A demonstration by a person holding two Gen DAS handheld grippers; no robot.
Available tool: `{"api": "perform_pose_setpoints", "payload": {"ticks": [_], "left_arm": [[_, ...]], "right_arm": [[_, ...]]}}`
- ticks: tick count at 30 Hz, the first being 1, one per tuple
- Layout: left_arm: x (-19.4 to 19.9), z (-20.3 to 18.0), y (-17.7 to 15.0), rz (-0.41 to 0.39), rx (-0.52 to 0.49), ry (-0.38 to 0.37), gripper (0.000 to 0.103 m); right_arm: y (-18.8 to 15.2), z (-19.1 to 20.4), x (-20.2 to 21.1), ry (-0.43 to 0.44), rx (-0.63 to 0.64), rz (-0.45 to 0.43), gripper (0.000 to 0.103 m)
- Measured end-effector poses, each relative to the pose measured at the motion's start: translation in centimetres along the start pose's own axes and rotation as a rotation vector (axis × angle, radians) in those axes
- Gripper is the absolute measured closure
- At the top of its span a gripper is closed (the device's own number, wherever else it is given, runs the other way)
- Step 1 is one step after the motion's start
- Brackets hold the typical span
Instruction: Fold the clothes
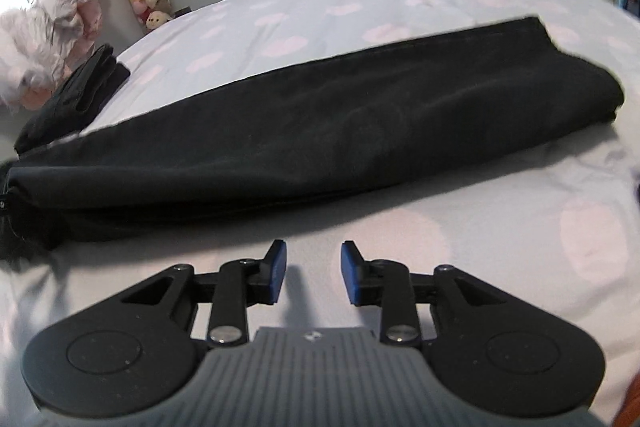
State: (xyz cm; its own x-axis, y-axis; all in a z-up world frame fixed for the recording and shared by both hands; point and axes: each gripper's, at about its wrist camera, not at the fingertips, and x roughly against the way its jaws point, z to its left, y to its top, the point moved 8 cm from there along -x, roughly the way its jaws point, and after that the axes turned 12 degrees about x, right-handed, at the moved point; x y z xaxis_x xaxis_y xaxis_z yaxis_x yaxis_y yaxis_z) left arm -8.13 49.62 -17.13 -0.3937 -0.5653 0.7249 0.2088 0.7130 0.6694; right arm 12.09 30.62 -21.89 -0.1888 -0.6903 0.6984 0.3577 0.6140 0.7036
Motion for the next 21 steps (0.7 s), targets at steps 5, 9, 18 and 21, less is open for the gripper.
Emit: {"api": "perform_pose_setpoints", "payload": {"ticks": [5,9,18,21], "left_arm": [[-1.6,0.5,1.1,0.068,0.001,-0.025,0.073],[-1.4,1.0,1.1,0.112,0.001,-0.08,0.078],[0.2,0.3,-0.3,0.15,-0.129,-0.124,0.09],[0.5,0.4,-0.4,0.163,-0.138,-0.145,0.09]], "right_arm": [[0.4,-0.9,-1.2,0.115,-0.247,-0.025,0.057],[0.4,-0.2,-2.3,0.239,-0.409,0.002,0.057],[2.0,11.6,-1.8,0.256,0.14,-0.034,0.059],[2.6,15.8,-1.3,0.296,0.365,-0.093,0.059]]}}
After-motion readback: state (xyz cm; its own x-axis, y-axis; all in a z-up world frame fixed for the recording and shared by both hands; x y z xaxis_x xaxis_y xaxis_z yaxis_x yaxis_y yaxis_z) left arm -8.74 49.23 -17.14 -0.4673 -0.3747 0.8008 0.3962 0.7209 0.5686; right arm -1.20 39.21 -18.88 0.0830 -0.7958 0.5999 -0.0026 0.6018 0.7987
